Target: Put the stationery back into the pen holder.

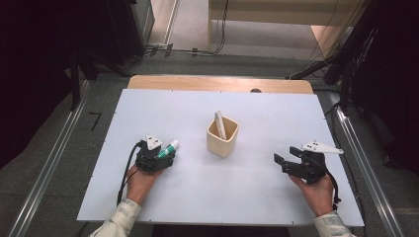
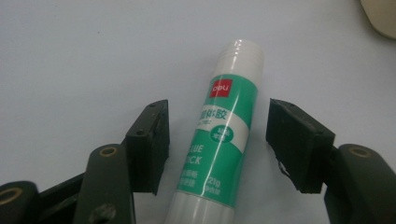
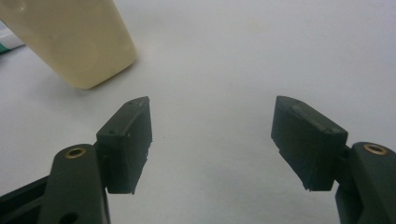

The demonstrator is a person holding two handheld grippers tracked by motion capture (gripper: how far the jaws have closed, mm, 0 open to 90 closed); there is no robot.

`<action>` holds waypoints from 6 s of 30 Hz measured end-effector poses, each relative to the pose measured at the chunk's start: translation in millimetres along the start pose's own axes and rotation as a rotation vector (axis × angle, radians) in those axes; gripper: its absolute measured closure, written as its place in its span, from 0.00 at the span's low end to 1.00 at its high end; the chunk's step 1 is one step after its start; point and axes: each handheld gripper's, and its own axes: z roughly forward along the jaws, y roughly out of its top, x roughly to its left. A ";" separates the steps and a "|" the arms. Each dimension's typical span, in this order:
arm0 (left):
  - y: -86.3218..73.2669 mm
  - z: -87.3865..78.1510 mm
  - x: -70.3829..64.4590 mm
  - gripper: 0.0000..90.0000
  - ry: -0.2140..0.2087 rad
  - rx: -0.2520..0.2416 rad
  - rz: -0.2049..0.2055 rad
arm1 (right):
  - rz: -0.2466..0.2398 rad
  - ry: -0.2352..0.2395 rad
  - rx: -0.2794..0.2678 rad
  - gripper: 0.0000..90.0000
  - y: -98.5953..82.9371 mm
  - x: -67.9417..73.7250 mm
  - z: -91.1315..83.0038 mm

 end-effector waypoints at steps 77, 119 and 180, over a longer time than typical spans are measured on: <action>20.9 -41.3 -24.1 0.74 -0.113 -0.183 -0.027 | 0.003 -0.006 0.056 0.28 -15.9 -12.8 -4.4; 59.2 -44.5 -55.8 0.74 -0.192 -0.257 -0.010 | -0.002 -0.014 0.039 0.28 -15.0 -12.7 -4.3; 116.4 -12.1 -101.9 0.74 -0.260 -0.251 0.008 | -0.001 0.003 0.041 0.28 -14.7 -13.5 -4.0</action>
